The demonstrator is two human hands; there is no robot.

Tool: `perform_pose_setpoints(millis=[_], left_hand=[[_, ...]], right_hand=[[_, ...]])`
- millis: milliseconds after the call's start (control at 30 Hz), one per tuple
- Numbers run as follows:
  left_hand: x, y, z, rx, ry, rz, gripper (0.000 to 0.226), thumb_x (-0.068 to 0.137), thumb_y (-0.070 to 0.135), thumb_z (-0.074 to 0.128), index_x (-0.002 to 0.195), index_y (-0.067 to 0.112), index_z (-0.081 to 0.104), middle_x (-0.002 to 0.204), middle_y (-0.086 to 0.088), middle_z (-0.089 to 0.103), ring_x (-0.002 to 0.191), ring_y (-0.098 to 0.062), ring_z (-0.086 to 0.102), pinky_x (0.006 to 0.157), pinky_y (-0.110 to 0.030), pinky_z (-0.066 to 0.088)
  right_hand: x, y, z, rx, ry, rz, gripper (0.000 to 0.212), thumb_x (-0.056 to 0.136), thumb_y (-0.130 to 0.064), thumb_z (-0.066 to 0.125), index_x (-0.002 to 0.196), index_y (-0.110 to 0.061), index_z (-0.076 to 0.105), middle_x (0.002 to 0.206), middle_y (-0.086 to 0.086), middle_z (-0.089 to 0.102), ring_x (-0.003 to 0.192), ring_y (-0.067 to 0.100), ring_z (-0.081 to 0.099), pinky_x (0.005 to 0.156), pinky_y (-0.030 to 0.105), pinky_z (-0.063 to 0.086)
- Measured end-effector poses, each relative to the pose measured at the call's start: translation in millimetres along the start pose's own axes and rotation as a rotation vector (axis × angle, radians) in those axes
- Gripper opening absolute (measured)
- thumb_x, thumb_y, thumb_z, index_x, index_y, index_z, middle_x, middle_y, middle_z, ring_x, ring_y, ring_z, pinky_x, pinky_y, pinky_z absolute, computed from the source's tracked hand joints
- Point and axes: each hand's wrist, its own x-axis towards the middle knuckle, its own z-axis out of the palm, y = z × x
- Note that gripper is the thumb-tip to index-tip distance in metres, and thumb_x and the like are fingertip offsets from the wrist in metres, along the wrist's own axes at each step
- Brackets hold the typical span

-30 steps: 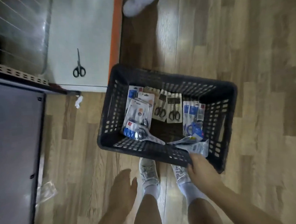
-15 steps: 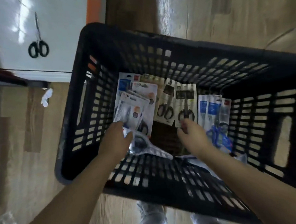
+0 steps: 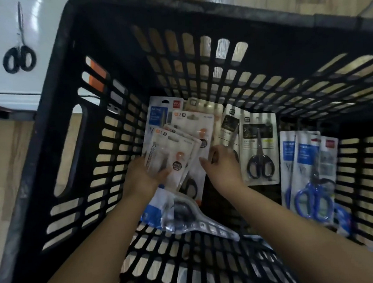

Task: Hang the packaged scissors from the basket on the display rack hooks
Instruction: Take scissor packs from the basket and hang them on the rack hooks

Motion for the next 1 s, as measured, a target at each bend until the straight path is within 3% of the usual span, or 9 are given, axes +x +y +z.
perform_pose_setpoints(millis=[167,267,333,400,467,567,667,867,1000], left_hand=[[-12.0,3.2,0.3,0.064,0.102,0.051,0.054,0.067,0.035,0.081,0.107,0.006,0.059,0.107,-0.014,0.056,0.092,-0.028,0.059,0.077,-0.045,0.054],[-23.8,8.6,-2.6,0.057,0.154,0.051,0.05,0.07,0.032,0.08,0.106,0.005,0.059,0.107,-0.01,0.054,0.094,-0.026,0.057,0.08,-0.042,0.052],[-30.4,10.3,-5.3,0.036,0.134,0.06,0.039,0.074,0.025,0.078,0.103,0.006,0.06,0.099,-0.006,0.056,0.089,-0.024,0.057,0.074,-0.036,0.049],[-36.6,12.7,-8.6,-0.036,0.06,0.044,0.026,0.081,0.019,0.072,0.1,0.005,0.063,0.086,-0.002,0.058,0.078,-0.021,0.057,0.065,-0.029,0.046],[-44.4,17.0,-12.0,-0.091,-0.009,0.046,0.016,0.087,0.016,0.064,0.1,0.006,0.064,0.078,0.003,0.058,0.073,-0.016,0.056,0.061,-0.026,0.043],[-56.2,23.8,-15.7,-0.163,0.024,0.024,0.014,0.093,0.019,0.056,0.102,0.01,0.062,0.092,-0.004,0.062,0.089,-0.022,0.058,0.075,-0.029,0.045],[-70.2,37.8,-25.1,-0.265,0.092,-0.005,0.027,0.094,0.019,0.053,0.116,0.005,0.056,0.108,-0.009,0.06,0.1,-0.022,0.055,0.084,-0.029,0.042],[-105.4,89.7,-70.2,-0.387,0.18,0.055,0.03,0.098,0.02,0.047,0.125,0.008,0.049,0.112,-0.001,0.054,0.102,-0.014,0.049,0.083,-0.028,0.039],[-140.0,127.2,-120.4,-0.528,0.195,0.054,0.028,0.098,0.015,0.046,0.125,0.01,0.049,0.113,-0.003,0.059,0.102,-0.017,0.054,0.081,-0.028,0.04]], right_hand=[[-6.0,-10.0,3.8,0.116,-0.059,0.034,0.035,0.09,-0.028,0.06,0.12,-0.013,0.049,0.116,0.007,0.057,0.107,0.024,0.054,0.082,0.03,0.044],[-8.6,-13.4,-1.1,0.295,-0.13,0.143,0.025,0.094,-0.021,0.054,0.117,-0.012,0.051,0.115,0.009,0.06,0.108,0.025,0.057,0.089,0.035,0.047],[-13.4,-13.9,-8.9,0.422,-0.16,0.248,0.014,0.096,-0.016,0.049,0.105,-0.007,0.054,0.112,0.021,0.061,0.109,0.038,0.057,0.095,0.049,0.046],[-17.9,-12.0,-18.2,0.453,-0.177,0.293,0.021,0.097,-0.014,0.045,0.101,0.001,0.059,0.11,0.027,0.061,0.107,0.042,0.056,0.096,0.054,0.044],[-24.0,-12.5,-29.2,0.417,-0.176,0.301,0.027,0.098,-0.017,0.042,0.104,0.003,0.058,0.11,0.023,0.063,0.103,0.034,0.06,0.094,0.048,0.046],[-32.1,-12.1,-46.9,0.378,-0.141,0.325,0.034,0.101,-0.03,0.036,0.112,-0.003,0.053,0.108,0.017,0.062,0.096,0.03,0.06,0.082,0.039,0.049],[-43.1,-15.4,-70.5,0.349,-0.093,0.296,0.037,0.102,-0.032,0.032,0.11,-0.002,0.052,0.101,0.014,0.061,0.079,0.022,0.056,0.066,0.03,0.043],[-85.0,-53.9,-115.5,0.371,-0.13,0.264,0.039,0.103,-0.026,0.028,0.139,-0.015,0.037,0.134,0.001,0.048,0.123,0.022,0.045,0.106,0.04,0.035],[-117.8,-111.3,-139.5,0.465,-0.112,0.259,0.025,0.101,-0.026,0.032,0.119,-0.021,0.048,0.117,0.002,0.06,0.108,0.024,0.055,0.099,0.045,0.043]])
